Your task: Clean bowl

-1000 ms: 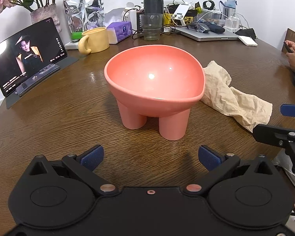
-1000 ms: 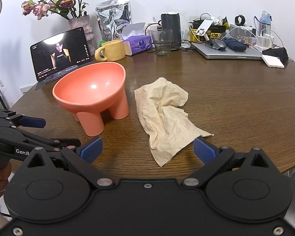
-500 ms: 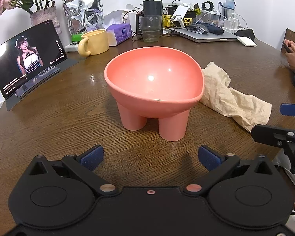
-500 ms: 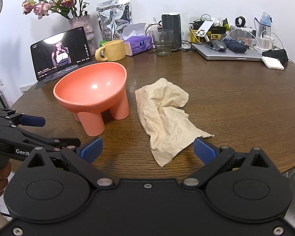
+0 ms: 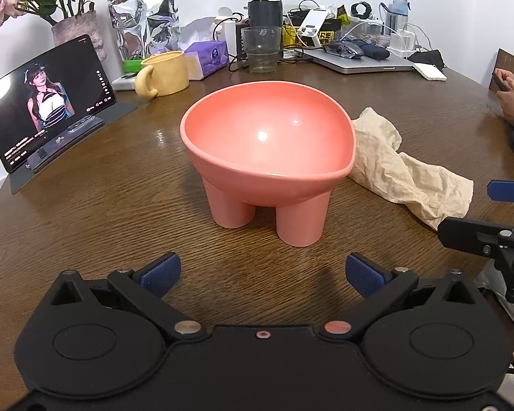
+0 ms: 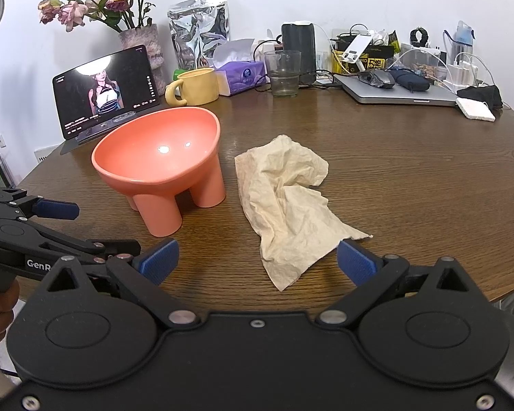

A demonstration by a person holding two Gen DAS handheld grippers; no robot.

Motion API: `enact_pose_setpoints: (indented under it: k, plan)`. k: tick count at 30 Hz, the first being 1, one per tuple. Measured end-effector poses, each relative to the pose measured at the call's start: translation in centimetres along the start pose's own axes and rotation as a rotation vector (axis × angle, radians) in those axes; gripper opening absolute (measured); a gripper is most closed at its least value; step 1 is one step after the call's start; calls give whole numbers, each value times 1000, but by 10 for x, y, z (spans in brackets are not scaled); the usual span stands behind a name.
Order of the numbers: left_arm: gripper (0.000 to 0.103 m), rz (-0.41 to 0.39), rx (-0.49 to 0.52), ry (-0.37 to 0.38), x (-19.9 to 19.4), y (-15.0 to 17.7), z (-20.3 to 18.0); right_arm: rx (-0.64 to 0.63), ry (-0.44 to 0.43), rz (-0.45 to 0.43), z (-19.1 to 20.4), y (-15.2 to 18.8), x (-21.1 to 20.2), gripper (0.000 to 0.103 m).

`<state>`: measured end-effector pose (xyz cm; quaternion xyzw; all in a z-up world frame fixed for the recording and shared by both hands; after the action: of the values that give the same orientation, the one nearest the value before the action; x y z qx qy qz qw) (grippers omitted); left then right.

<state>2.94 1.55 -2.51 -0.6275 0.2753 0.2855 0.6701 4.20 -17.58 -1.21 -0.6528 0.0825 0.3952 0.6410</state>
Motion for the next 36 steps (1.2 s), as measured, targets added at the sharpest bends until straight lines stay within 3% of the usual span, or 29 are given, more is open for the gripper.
enact_pose_setpoints:
  k: [25, 36]
  plan:
    - [103, 3, 71, 47, 26, -33, -3, -5, 69, 36, -12, -28, 28, 100]
    - [103, 5, 49, 63, 46, -40, 5, -8, 76, 60, -14, -35, 43, 100]
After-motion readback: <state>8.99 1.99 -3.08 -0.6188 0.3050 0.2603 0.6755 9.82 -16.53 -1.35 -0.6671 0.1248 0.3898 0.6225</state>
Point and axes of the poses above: each gripper's, at about its wrist camera, not at the fingertips, and x roughly the way its jaws point, z to its left, y to its underside, the point moved 4 cm from there along x, roughly the way its jaws point, and after that the axes turned 3 degrees about z, right-handed, at the moved point
